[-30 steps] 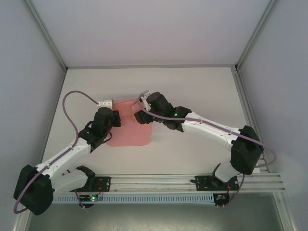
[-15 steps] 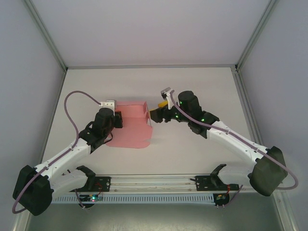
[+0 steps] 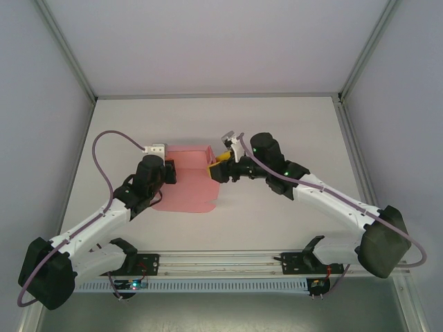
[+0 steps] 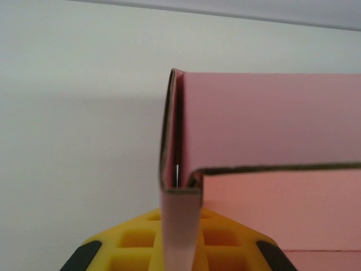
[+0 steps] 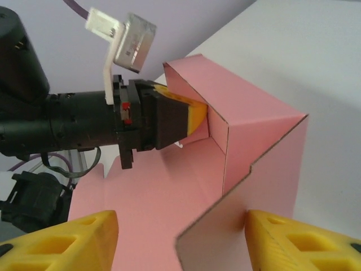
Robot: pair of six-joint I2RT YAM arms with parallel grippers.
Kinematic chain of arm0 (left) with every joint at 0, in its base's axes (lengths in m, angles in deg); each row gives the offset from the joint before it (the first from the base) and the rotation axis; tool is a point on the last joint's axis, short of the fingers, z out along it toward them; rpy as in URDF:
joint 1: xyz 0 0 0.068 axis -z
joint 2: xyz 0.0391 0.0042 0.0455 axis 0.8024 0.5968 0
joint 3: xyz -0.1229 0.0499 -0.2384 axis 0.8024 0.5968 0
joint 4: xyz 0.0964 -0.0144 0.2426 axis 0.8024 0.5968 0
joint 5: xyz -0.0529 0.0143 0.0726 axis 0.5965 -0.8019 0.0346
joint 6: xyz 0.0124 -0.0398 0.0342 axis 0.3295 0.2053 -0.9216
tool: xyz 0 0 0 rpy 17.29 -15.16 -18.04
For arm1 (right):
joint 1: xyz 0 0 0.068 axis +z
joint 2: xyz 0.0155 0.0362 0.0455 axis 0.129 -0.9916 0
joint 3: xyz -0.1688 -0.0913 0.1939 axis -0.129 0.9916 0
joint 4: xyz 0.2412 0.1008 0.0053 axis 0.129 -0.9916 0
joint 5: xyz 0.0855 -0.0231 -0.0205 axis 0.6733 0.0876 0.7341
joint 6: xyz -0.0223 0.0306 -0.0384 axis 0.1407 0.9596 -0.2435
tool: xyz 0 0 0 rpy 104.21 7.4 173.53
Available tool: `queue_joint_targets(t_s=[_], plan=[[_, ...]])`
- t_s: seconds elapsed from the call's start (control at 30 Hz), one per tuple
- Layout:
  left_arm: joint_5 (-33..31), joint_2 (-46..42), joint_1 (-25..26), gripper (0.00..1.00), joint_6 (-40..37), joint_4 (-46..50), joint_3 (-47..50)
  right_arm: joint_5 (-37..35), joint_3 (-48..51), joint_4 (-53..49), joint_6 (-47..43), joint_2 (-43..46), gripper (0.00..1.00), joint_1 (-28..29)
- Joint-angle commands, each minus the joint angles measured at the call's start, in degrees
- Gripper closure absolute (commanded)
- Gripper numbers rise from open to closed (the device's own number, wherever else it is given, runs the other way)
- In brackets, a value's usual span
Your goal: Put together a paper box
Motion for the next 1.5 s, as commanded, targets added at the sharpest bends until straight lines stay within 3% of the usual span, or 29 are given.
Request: queue_joint_targets(t_s=[0.0,0.07,0.17,0.33,0.77,1.0,1.3,1.47], plan=[[-2.8,-0.9,0.3,1.00,1.3,0.2,-2.8,-10.9,-1.9,-6.3,-1.4,-0.8,0.41,1.8],[-2.9,-1.5,0.3,1.00,1.5,0.4,-3.0,-20.1,-2.5,-9.5,-1.4,-0.5,0.49,2.9],[-2.9,-1.7,0.3,1.00,1.9,0.6,-3.3,-31.0,-2.9,-11.5,-0.4,0.1,0.68,4.5],[-2.3,0.5,0.4,1.00,2.0,2.8,-5.1,-44.0,-3.9,-12.5,1.2,0.7,0.78,6.6],[-3.1,4.0,0.6,1.00,2.0,6.2,-7.0,-47.6,-9.6,-16.7,0.0,-2.8,0.74,7.9],[-2.1,4.6,1.5,1.00,3.1,6.2,-7.5,-56.8,-14.1,-23.0,1.8,-7.4,0.95,9.8],[-3.7,5.4,4.1,1.00,4.3,8.2,-10.4,-79.2,-23.8,-39.3,13.5,-17.6,0.95,12.3],[-3.7,5.1,4.7,1.00,5.0,9.5,-10.7,-81.0,-25.1,-40.4,15.0,-19.5,0.95,12.2]])
